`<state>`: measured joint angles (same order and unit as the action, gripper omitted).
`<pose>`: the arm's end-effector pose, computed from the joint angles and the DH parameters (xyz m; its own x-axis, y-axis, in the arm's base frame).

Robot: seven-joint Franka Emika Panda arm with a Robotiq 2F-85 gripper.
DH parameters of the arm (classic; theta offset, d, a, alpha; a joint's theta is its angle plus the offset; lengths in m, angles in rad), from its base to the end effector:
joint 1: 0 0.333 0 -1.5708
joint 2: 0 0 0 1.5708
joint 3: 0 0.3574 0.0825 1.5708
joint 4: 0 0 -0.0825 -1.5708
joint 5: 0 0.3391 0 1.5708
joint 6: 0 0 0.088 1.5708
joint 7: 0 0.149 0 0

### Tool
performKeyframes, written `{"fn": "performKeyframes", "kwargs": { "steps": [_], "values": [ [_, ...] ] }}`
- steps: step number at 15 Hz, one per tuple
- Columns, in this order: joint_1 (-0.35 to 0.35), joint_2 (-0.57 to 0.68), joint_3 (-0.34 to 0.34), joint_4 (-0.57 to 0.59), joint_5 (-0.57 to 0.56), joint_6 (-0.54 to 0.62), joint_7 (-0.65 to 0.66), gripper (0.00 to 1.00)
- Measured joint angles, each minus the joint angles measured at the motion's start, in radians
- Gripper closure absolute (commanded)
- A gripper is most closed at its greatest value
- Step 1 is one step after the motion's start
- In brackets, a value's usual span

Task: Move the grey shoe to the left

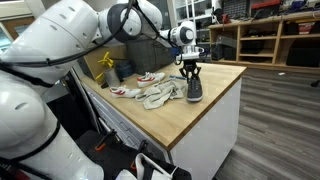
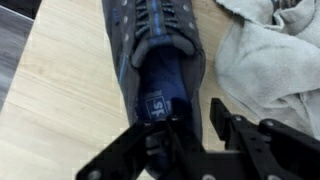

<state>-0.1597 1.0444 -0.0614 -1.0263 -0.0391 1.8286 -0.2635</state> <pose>0.7218 -0.1520 0.1865 0.9643 0.0755 -0.2538 0.0838 -0.9962 0.0219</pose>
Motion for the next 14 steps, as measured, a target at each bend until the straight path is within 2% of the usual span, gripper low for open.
{"fn": "performKeyframes", "kwargs": {
  "steps": [1,9,14],
  "values": [
    [-0.001,0.000,-0.001,0.006,0.000,-0.004,0.000,1.00],
    [0.003,-0.004,-0.003,0.020,-0.024,-0.044,0.000,0.99],
    [0.032,-0.064,-0.001,0.019,-0.038,-0.121,0.000,0.99]
  ]
}}
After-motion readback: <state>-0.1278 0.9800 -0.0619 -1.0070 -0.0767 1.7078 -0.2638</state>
